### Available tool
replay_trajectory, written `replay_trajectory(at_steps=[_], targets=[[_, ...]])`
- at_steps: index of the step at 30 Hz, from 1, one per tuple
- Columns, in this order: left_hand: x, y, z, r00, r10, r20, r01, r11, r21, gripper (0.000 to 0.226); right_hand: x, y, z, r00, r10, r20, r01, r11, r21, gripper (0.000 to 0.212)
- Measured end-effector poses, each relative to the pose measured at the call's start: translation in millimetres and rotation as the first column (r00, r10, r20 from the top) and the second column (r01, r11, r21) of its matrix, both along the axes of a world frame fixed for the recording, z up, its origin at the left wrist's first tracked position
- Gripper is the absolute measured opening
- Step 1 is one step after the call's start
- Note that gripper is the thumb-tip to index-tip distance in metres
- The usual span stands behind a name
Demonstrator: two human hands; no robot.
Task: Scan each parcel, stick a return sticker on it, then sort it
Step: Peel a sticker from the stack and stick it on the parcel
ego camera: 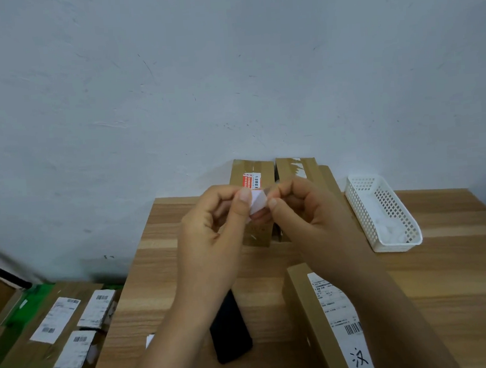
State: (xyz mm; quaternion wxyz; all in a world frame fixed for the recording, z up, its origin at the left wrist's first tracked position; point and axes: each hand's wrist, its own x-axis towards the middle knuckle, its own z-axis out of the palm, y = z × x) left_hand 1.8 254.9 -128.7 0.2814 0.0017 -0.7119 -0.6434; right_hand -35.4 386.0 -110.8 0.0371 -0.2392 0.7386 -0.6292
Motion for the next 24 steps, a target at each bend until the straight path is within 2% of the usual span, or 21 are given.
replay_trajectory(at_steps=[4, 11, 18, 22, 24], targets=[[-18, -10, -14, 0.993, 0.073, 0.088, -0.080, 0.994, 0.079, 0.017, -7, 8, -6, 0.987, -0.120, 0.104, 0.119, 0.993, 0.016, 0.011], [-55, -1, -55, 0.964, 0.054, 0.262, -0.072, 0.996, 0.058, 0.018, -24, 55, -36, 0.893, -0.344, 0.289, 0.347, 0.937, 0.043, 0.015], [-84, 55, -91, 0.917, -0.025, 0.398, 0.009, 0.999, 0.042, 0.019, -51, 142, -81, 0.733, -0.380, 0.565, 0.555, 0.814, -0.172, 0.019], [-103, 100, -104, 0.901, -0.039, 0.431, 0.008, 0.997, 0.073, 0.018, -88, 207, -115, 0.654, -0.475, 0.589, 0.655, 0.745, -0.127, 0.013], [-113, 125, -112, 0.894, -0.021, 0.448, -0.019, 0.996, 0.084, 0.015, -112, 238, -136, 0.643, -0.598, 0.478, 0.675, 0.738, 0.016, 0.011]])
